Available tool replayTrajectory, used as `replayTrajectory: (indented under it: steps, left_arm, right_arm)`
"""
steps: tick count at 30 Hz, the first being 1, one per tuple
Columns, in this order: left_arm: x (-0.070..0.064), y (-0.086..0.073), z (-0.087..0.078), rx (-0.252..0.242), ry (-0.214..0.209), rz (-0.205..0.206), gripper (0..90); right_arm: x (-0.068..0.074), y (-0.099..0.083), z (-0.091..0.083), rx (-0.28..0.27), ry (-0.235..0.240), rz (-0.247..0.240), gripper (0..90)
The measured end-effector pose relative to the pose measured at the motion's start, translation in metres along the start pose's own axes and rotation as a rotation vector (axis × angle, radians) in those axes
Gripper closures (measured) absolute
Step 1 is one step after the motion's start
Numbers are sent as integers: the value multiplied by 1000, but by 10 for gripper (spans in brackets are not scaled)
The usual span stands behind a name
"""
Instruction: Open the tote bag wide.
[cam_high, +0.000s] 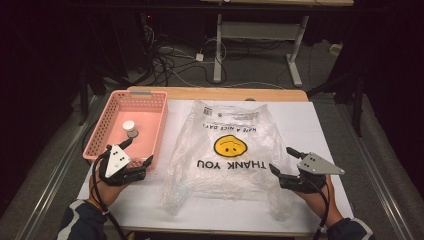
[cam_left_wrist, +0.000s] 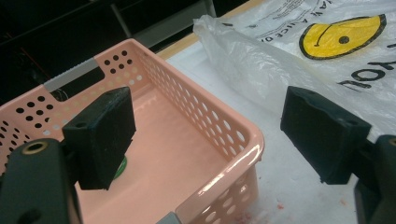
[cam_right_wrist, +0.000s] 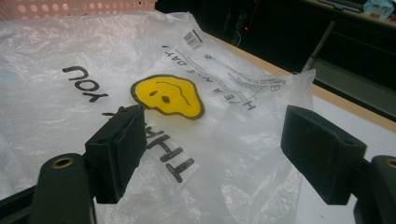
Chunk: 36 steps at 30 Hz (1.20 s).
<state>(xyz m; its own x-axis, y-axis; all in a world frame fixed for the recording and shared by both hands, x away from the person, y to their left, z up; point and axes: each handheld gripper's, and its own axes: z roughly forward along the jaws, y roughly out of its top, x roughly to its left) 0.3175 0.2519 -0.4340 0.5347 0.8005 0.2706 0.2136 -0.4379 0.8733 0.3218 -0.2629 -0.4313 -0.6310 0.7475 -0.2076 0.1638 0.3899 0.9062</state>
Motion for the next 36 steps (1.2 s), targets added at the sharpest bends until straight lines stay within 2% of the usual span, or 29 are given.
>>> replayTrajectory:
  steps: [2,5,7,9,11,15,16,17,18,20,21,22,23,24,25,26,27,30,31,32,34,35,36]
  left_arm:
    - [0,0,1,8,-3,8,176]
    - [-2,0,1,12,-5,19,176]
    - [-3,0,0,13,-7,21,176]
    - [-3,-1,-2,10,-7,24,176]
    - [-3,-2,-2,12,-8,24,176]
    - [-2,-4,0,29,-11,27,176]
    - [-1,-4,-1,28,-12,22,176]
    - [-1,-4,-1,26,-12,22,176]
    - [-2,-3,-1,24,-13,26,176]
    - [-2,-3,0,28,-16,33,176]
    - [-3,-4,1,36,-18,37,176]
    - [-3,-4,2,37,-18,36,176]
    - [-2,-4,2,32,-20,43,176]
    - [-2,-4,2,33,-21,41,176]
    - [-3,-5,2,34,-22,40,176]
    - [-3,-5,1,33,-28,42,176]
    - [-3,-6,1,35,-30,42,176]
    - [-4,-8,0,38,-37,41,176]
    - [-4,-9,-1,43,-37,44,176]
    - [-5,-10,-1,46,-38,43,176]
    - [-6,-11,-2,55,-37,50,176]
    - [-6,-11,-2,55,-37,50,176]
    - [-6,-11,-2,56,-38,50,176]
  right_arm:
    - [-2,0,2,21,-4,-6,249]
    - [-9,-1,3,22,1,9,279]
    - [-15,0,5,34,-22,19,285]
    - [-24,2,6,36,-33,23,309]
    - [-33,6,10,46,-69,14,319]
    - [-59,18,28,73,-101,48,365]
    - [-68,21,37,96,-97,70,368]
    - [-73,23,44,116,-101,72,368]
    - [-81,27,56,152,-126,58,368]
    - [-93,30,75,188,-121,87,373]
    - [-101,32,89,222,-125,120,377]
    - [-105,33,98,234,-132,134,397]
    - [-105,33,98,234,-132,134,397]
    - [-114,35,121,278,-168,134,405]
    - [-117,35,128,300,-178,129,415]
    - [-117,35,128,300,-178,129,415]
    - [-122,33,149,345,-203,125,445]
    - [-125,29,167,384,-192,164,505]
    - [-125,29,167,384,-192,164,505]
    - [-126,22,180,434,-199,147,538]
    - [-129,15,189,496,-189,153,596]
    - [-130,12,192,513,-183,162,600]
    - [-132,10,193,503,-178,183,663]
